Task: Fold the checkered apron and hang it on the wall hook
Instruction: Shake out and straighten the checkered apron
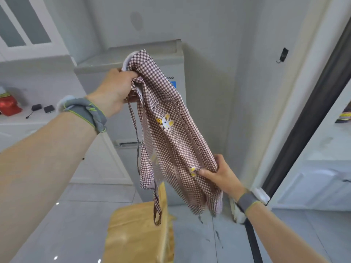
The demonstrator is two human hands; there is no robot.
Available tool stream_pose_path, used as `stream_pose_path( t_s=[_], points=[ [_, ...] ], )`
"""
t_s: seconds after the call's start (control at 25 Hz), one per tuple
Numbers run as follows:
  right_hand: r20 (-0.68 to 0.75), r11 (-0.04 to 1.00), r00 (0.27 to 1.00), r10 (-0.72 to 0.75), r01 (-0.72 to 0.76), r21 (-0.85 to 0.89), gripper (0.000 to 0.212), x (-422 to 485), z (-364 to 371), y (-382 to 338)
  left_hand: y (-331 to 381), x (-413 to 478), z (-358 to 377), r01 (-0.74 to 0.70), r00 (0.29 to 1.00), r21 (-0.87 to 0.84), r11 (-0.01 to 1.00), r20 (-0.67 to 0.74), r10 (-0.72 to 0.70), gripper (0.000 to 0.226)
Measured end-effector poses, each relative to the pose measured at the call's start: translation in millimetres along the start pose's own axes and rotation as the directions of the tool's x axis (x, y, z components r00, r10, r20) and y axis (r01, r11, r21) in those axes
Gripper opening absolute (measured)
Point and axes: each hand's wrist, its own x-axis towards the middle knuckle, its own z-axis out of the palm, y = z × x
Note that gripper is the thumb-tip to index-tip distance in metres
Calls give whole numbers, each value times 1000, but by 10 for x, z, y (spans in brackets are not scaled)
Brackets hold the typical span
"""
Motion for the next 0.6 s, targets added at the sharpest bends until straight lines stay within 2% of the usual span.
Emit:
stream_pose_path(
  t_s=[0.04,0.08,0.16,0.24,0.36,0.44,0.52,0.6],
  points=[
    [-87,995,995,-55,47,-91,91,-51,57,-8,35,-1,17,14,1000,-12,1000,-9,-14,25],
    [-217,979,966,-141,102,-179,99,-115,138,-51,69,-11,49,20,1000,-25,999,-10,-20,20],
    [-423,923,831,-361,252,-291,92,-207,407,-242,136,-57,147,-6,1000,-19,1000,12,6,13],
    [-456,875,751,-477,360,-323,76,-200,731,-577,206,-138,266,-57,998,17,998,40,56,10],
    [-493,887,740,-457,341,-311,36,47,1053,-912,333,-228,349,-110,993,70,992,46,107,10],
    [-521,918,756,-395,328,-221,15,208,1077,-1042,408,-242,323,-152,988,89,984,22,150,11],
    [-544,954,801,-249,298,3,7,270,999,-1125,449,-223,228,-203,978,146,968,-20,208,11],
    [-602,951,788,-131,271,147,3,267,849,-1171,438,-152,88,-254,957,244,936,-79,280,11]
  ],
)
